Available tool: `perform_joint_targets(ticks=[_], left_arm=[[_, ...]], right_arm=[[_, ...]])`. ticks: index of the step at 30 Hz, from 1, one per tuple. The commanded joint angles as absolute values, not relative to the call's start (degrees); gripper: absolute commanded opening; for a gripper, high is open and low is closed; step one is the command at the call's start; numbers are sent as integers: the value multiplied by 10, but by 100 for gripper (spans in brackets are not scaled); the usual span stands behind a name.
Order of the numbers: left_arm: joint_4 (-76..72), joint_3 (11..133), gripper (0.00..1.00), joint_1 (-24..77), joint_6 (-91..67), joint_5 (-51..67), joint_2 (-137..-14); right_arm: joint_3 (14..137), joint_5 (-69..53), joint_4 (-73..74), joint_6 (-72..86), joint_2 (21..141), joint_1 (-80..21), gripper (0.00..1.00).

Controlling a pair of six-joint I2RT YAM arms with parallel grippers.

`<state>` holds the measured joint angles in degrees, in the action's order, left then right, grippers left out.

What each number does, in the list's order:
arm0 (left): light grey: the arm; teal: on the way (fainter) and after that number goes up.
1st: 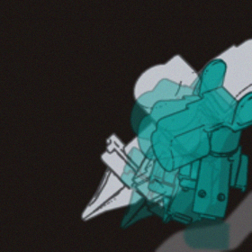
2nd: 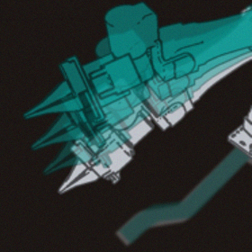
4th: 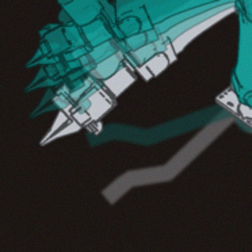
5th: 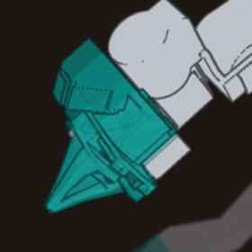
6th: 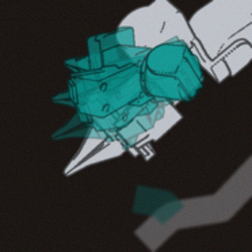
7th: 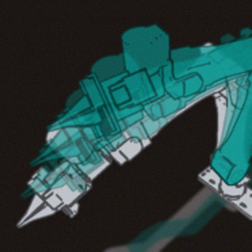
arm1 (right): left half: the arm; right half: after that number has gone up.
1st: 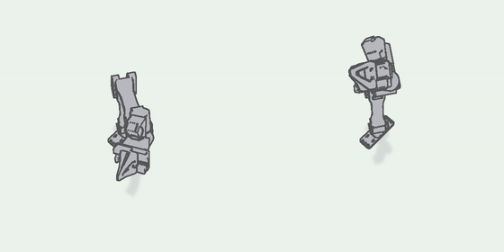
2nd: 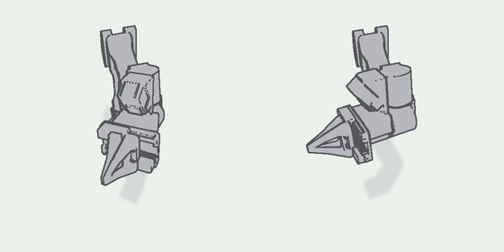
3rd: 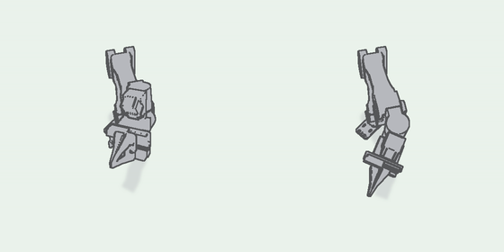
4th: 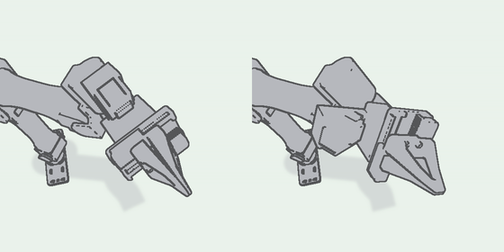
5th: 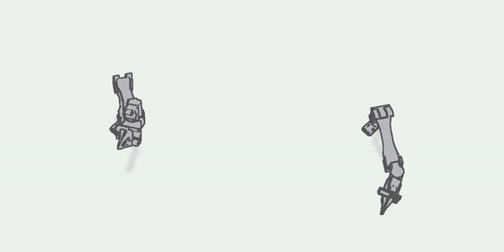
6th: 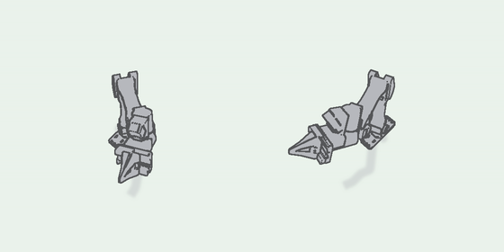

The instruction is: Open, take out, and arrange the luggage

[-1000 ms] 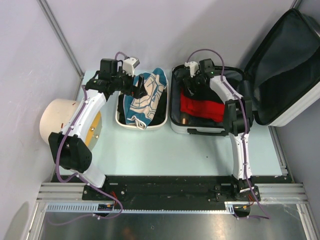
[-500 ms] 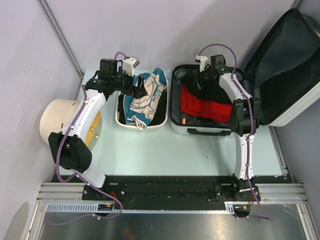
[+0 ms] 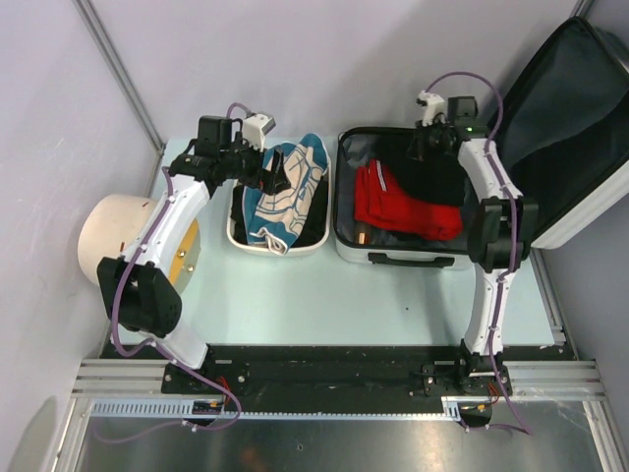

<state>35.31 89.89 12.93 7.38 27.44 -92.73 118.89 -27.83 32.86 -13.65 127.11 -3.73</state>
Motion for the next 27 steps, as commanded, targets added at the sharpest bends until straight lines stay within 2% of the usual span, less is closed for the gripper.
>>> perform_joint_targets(ticks=[1,11,12,13,15,18,22,25,27], left_arm=[[351,920,100,127,81,296,-933],[351,929,100,127,80,305,-951],[352,931,100,127,81,306,-951],[352,933,100,127,80,305,-952],[352,933,100,127,80,305,-950],[352,928,100,127,81,302,-944],[353,921,100,125,81,298,-937],[354,917,100,126,82,295,-933],[353,914,100,126,82,294,-933]], right_arm=[[1154,-252,337,-112,1193,39,0],[1002,-152,315,-173,1158,113,0],[1003,-153,329,-176,1159,115,6],[1009,-156,334,-177,1159,114,34],[1021,-170,344,-171,1156,115,64],[1058,-199,361,-163,1144,115,73],[1062,-224,351,-167,1103,106,74],[1038,-186,331,-197,1071,64,74],[1010,-127,302,-212,1056,24,81]])
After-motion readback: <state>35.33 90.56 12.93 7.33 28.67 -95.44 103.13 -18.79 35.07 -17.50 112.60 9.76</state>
